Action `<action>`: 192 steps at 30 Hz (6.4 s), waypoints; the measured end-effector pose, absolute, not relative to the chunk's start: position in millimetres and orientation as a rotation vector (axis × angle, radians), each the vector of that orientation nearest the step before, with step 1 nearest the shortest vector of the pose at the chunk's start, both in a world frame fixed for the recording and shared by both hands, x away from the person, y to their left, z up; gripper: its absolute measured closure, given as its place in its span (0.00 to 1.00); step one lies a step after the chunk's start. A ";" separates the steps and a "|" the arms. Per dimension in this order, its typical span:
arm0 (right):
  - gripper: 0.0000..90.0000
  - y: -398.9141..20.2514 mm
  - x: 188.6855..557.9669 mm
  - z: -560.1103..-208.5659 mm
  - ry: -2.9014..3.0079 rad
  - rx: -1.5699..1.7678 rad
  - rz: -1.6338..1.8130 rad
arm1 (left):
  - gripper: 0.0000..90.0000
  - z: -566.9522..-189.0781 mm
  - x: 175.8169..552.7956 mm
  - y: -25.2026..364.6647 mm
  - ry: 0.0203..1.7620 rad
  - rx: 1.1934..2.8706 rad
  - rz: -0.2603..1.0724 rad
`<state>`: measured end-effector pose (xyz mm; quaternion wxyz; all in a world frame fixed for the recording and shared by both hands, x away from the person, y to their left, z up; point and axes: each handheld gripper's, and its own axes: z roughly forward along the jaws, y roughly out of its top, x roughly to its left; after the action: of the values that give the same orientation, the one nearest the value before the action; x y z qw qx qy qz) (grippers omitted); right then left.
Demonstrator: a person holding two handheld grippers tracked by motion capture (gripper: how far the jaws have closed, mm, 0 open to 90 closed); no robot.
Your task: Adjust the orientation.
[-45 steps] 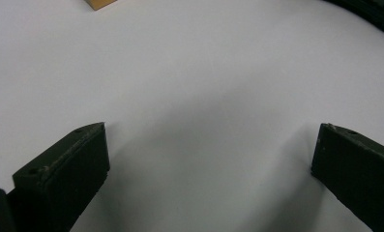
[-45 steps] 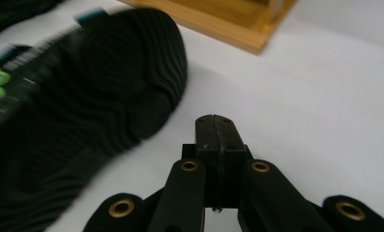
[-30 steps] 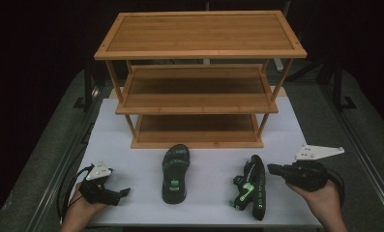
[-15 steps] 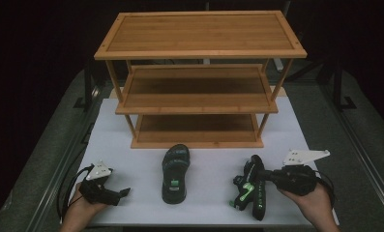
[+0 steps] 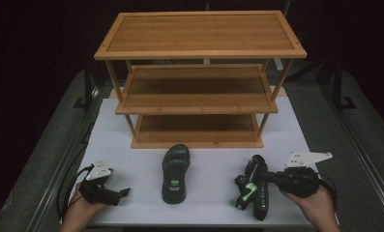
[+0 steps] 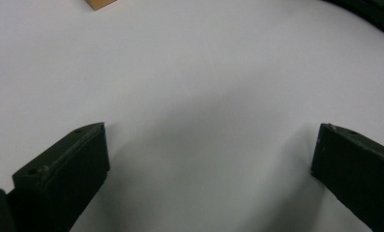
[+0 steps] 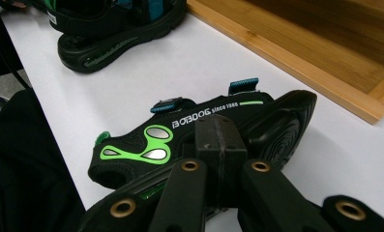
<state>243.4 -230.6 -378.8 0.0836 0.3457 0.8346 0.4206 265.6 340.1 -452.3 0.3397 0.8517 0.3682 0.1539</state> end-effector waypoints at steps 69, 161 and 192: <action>0.80 -328.6 227.6 -395.4 2.342 1.259 1.369 | 0.00 -452.4 265.7 339.9 0.960 2.216 0.399; 0.74 -125.5 336.7 -378.3 2.743 0.635 1.536 | 0.00 -452.6 265.7 339.7 0.963 2.210 0.400; 0.48 -100.2 333.8 -391.6 2.742 0.632 1.507 | 0.00 -451.8 265.9 339.9 0.959 2.211 0.397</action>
<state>333.8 -100.2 -391.6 -0.0250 0.1979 0.8587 0.4720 265.9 339.9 -451.8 0.3426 0.8503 0.3691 0.1528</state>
